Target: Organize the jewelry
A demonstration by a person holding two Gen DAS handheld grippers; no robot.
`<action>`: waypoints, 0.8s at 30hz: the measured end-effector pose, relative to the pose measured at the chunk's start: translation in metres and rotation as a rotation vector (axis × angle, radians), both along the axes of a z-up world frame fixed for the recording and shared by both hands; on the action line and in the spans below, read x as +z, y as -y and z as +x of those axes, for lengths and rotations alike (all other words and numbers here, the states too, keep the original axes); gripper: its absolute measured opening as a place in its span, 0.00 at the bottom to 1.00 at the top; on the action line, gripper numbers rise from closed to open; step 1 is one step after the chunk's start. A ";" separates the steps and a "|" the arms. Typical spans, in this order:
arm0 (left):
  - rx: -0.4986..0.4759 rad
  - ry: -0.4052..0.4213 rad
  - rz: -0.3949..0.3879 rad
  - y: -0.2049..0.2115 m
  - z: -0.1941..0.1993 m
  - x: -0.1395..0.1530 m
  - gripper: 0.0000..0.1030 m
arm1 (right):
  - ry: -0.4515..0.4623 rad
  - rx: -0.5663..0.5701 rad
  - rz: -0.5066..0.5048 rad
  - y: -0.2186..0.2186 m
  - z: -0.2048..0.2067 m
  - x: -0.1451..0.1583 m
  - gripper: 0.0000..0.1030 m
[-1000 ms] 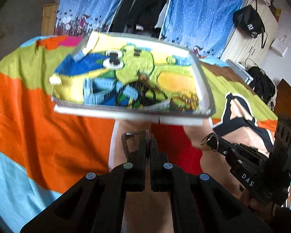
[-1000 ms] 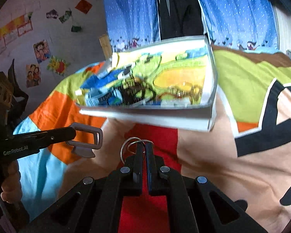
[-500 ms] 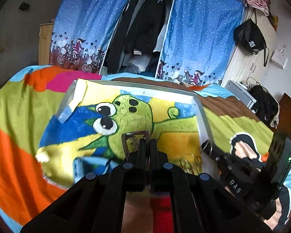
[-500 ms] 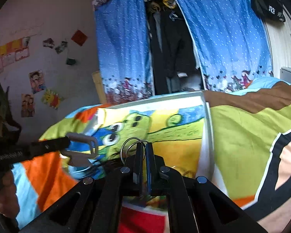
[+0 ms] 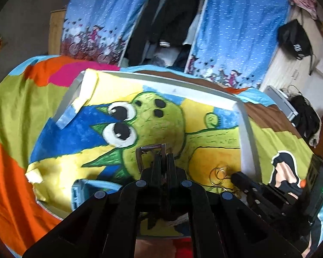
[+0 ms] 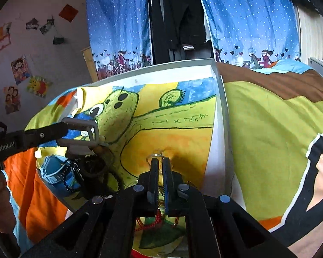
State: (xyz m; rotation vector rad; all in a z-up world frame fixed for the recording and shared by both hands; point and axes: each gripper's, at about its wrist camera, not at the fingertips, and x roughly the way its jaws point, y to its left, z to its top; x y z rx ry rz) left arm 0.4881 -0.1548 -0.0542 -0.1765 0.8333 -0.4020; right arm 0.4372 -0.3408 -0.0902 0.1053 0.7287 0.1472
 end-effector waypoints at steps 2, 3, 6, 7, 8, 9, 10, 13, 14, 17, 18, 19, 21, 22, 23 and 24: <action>0.022 -0.023 0.026 -0.003 0.001 -0.002 0.03 | -0.001 -0.001 -0.012 0.000 -0.001 0.001 0.08; 0.031 -0.035 0.041 -0.004 0.001 -0.003 0.03 | -0.006 -0.001 -0.019 -0.001 -0.002 0.001 0.14; 0.051 -0.067 0.069 -0.008 0.001 -0.007 0.15 | -0.004 -0.002 -0.020 0.000 -0.002 0.003 0.23; 0.059 -0.069 0.077 -0.009 0.000 -0.007 0.31 | -0.004 -0.003 -0.021 0.000 -0.003 0.003 0.23; 0.073 -0.069 0.085 -0.011 -0.002 -0.007 0.46 | -0.001 -0.005 -0.020 0.000 -0.004 0.004 0.23; 0.089 -0.061 0.084 -0.014 -0.005 -0.006 0.50 | 0.005 -0.008 -0.019 0.001 -0.005 0.005 0.24; 0.099 -0.051 0.077 -0.015 -0.008 -0.004 0.53 | 0.012 -0.011 -0.019 0.001 -0.007 0.007 0.30; 0.113 -0.026 0.093 -0.018 -0.016 0.005 0.61 | 0.054 -0.025 -0.021 0.002 -0.013 0.017 0.44; 0.121 -0.009 0.101 -0.018 -0.020 0.010 0.63 | 0.076 -0.029 -0.019 0.003 -0.017 0.022 0.46; 0.128 0.052 0.123 -0.019 -0.035 0.027 0.64 | 0.126 -0.038 -0.017 0.003 -0.028 0.037 0.59; 0.133 0.073 0.136 -0.019 -0.040 0.032 0.66 | 0.143 -0.041 -0.016 0.003 -0.032 0.041 0.65; 0.137 0.092 0.141 -0.020 -0.046 0.038 0.79 | 0.165 -0.043 -0.014 0.004 -0.036 0.047 0.69; 0.158 0.136 0.122 -0.025 -0.059 0.049 0.92 | 0.201 -0.046 -0.011 0.004 -0.045 0.058 0.73; 0.167 0.152 0.112 -0.027 -0.063 0.054 0.93 | 0.222 -0.046 -0.010 0.004 -0.051 0.065 0.75; 0.177 0.168 0.102 -0.030 -0.068 0.060 0.93 | 0.241 -0.046 -0.009 0.004 -0.056 0.071 0.77; 0.184 0.180 0.095 -0.033 -0.075 0.067 0.94 | 0.256 -0.045 -0.008 0.003 -0.060 0.076 0.80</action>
